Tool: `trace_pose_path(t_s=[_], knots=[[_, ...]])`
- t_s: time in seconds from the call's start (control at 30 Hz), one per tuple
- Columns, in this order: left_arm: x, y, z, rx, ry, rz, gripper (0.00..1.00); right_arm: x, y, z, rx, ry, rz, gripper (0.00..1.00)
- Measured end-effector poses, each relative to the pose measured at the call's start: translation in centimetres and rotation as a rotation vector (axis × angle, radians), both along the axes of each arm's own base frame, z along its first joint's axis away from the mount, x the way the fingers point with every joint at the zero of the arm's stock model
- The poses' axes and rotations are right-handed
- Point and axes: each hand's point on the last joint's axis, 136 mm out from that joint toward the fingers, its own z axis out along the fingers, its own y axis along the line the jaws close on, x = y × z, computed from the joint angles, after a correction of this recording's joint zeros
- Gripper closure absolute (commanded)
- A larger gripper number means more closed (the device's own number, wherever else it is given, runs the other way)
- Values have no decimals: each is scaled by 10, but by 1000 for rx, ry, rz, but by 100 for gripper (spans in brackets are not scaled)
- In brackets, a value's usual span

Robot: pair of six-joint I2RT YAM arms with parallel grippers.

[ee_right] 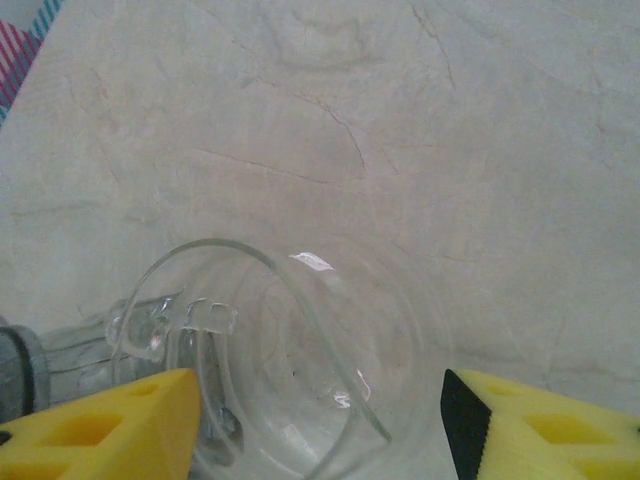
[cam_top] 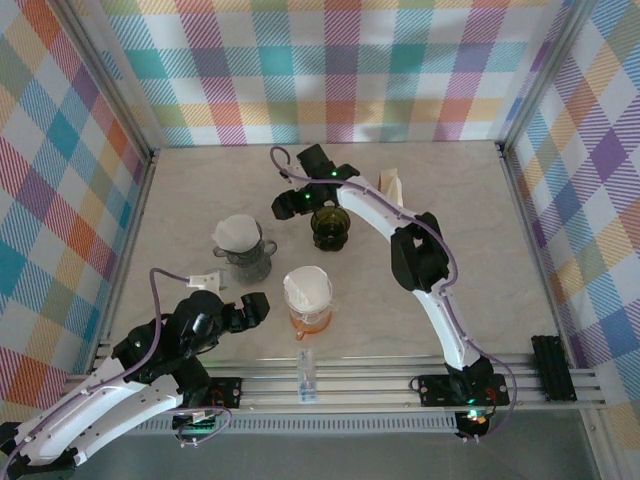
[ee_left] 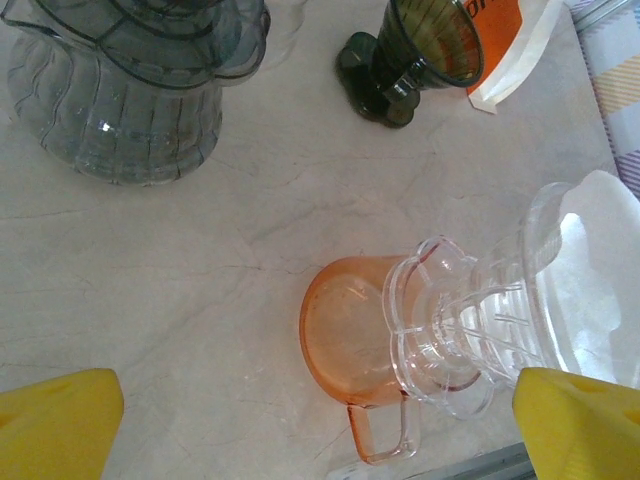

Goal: Place the coffee filter in the dripper

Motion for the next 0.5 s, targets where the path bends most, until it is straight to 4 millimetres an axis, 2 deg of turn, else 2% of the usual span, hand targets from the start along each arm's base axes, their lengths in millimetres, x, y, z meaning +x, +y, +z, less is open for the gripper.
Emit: trace_pose_path(t_s=[0.17,0.3,0.5], knots=[[0,2,-3,9,7,5,0,-6,2,-13,-35,8,20,51],[-1,3,-5,17,13,7,0,-4,0,-15,-53,-7,20,64],[-1,3,-5,16,14,9,0,0,0,-12,-58,-25,8,73]])
